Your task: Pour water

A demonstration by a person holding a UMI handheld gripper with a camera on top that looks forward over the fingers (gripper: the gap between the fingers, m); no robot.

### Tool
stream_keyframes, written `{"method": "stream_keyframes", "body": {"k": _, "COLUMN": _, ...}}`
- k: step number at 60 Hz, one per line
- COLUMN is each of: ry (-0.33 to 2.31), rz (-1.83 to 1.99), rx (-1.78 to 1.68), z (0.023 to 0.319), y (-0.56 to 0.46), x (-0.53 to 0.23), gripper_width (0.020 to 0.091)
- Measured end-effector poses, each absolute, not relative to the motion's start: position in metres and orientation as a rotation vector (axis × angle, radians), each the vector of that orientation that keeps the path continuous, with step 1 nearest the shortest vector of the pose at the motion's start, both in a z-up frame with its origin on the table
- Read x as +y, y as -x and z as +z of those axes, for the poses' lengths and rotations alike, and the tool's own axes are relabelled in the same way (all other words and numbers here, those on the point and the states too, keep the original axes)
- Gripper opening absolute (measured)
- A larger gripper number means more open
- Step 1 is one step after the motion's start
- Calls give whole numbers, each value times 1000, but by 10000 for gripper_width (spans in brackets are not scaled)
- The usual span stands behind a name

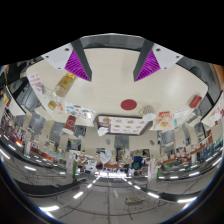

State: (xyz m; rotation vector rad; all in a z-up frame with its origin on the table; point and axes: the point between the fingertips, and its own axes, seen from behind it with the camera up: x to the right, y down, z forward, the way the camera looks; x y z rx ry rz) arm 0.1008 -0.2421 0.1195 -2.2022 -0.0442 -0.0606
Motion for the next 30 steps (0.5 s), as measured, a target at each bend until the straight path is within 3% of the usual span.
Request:
{"method": "stream_keyframes", "body": {"k": 14, "ry": 2170, "rz": -27, "rx": -24, "z": 75, "y": -203, "x": -248, "gripper_width": 853}}
{"method": "stream_keyframes", "body": {"k": 30, "ry": 2095, "rz": -71, "rx": 78, "z": 49, "y": -292, "x": -180, "gripper_width": 841}}
